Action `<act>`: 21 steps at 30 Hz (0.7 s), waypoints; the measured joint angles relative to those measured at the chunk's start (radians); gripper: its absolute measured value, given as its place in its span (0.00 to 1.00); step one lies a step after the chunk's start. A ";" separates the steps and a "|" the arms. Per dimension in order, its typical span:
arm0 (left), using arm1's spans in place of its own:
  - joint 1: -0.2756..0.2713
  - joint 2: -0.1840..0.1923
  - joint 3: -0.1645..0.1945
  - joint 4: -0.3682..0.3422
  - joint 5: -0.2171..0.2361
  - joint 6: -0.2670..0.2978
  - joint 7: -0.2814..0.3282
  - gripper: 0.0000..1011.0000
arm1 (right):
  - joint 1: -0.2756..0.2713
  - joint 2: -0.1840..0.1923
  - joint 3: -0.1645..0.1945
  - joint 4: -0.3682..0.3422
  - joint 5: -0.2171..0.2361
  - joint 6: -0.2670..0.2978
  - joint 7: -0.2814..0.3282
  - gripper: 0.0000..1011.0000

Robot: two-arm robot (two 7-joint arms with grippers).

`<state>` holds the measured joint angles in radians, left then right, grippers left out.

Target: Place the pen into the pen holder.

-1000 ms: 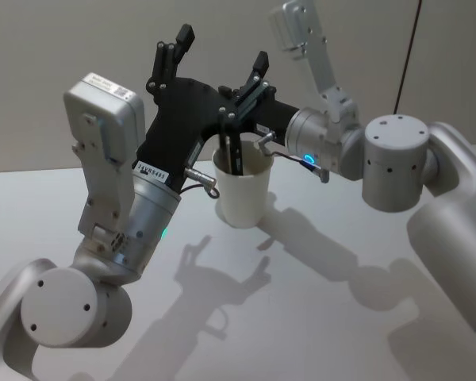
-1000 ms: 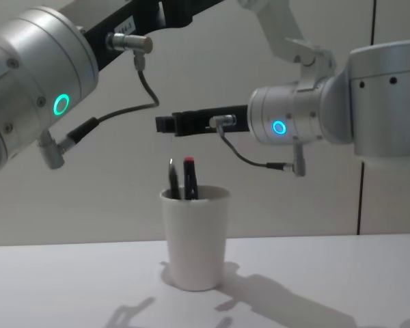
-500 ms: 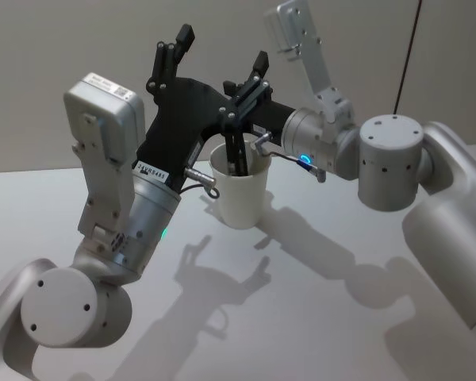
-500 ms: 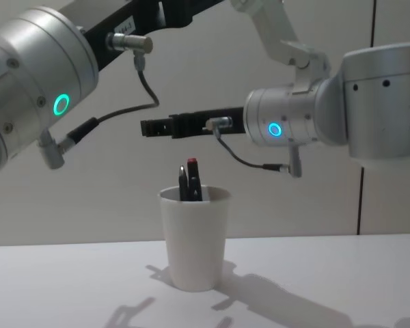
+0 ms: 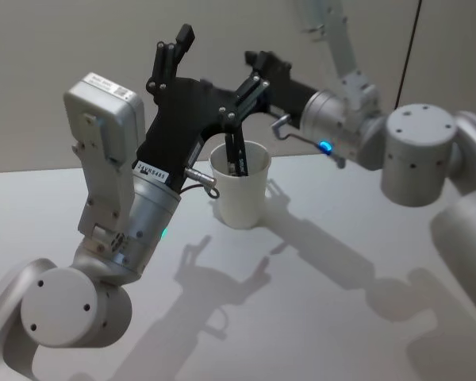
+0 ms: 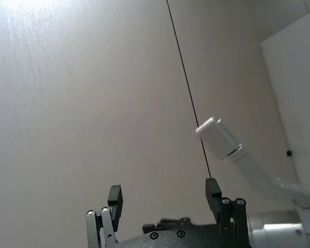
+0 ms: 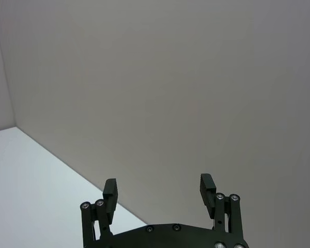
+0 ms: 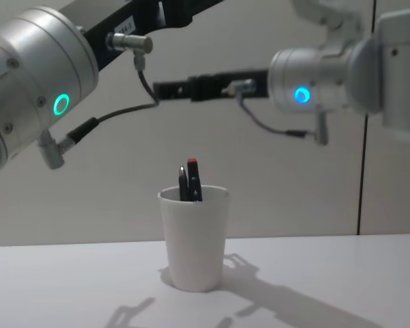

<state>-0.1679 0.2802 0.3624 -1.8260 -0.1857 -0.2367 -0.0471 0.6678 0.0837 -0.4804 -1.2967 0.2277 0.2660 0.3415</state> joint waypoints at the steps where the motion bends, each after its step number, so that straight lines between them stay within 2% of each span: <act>1: 0.000 0.000 0.000 0.000 0.000 0.000 0.000 0.99 | -0.005 0.005 0.002 -0.015 -0.001 0.001 -0.003 0.99; 10: 0.000 0.000 0.000 0.000 0.000 0.000 0.000 0.99 | -0.089 0.103 0.041 -0.233 -0.021 0.032 -0.079 0.99; 11: 0.000 0.000 0.000 0.000 0.000 0.000 0.000 0.99 | -0.089 0.103 0.041 -0.233 -0.021 0.032 -0.079 0.99; 14: 0.000 0.000 0.000 0.000 0.000 0.000 0.000 0.99 | -0.118 0.139 0.056 -0.306 -0.025 0.048 -0.106 0.99; 21: -0.002 0.003 0.002 0.005 0.000 0.005 0.000 0.99 | -0.123 0.138 0.057 -0.304 -0.025 0.046 -0.107 0.99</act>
<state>-0.1695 0.2828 0.3643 -1.8212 -0.1857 -0.2313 -0.0468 0.5445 0.2218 -0.4231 -1.6012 0.2028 0.3125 0.2341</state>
